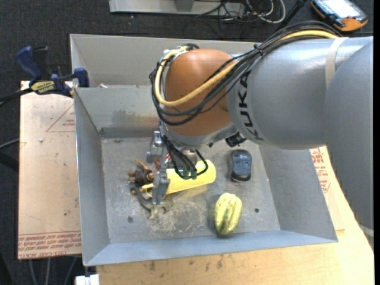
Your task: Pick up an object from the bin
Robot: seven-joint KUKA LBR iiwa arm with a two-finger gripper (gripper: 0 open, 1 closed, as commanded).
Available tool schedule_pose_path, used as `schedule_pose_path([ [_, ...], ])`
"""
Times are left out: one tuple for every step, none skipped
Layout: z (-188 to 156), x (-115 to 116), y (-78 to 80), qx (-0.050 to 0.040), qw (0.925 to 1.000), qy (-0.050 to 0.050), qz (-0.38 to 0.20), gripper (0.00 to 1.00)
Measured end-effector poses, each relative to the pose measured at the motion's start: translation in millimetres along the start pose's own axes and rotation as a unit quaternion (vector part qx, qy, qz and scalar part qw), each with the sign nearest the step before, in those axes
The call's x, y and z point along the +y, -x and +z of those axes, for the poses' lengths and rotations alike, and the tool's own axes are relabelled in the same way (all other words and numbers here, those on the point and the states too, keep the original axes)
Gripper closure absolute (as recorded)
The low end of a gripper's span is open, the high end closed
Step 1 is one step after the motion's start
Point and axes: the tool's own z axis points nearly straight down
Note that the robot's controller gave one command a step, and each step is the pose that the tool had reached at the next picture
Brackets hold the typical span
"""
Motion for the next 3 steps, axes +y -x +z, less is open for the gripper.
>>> schedule_pose_path([
  [-4.2,-0.9,2.0,-0.0037,1.0,0.001,0.002,0.0],
  [33.7,2.4,14.6,-0.0081,0.9925,0.001,-0.122,0.0],
  [61.5,-62.5,11.1,-0.0039,0.9861,0.0,-0.166,0.0],
])
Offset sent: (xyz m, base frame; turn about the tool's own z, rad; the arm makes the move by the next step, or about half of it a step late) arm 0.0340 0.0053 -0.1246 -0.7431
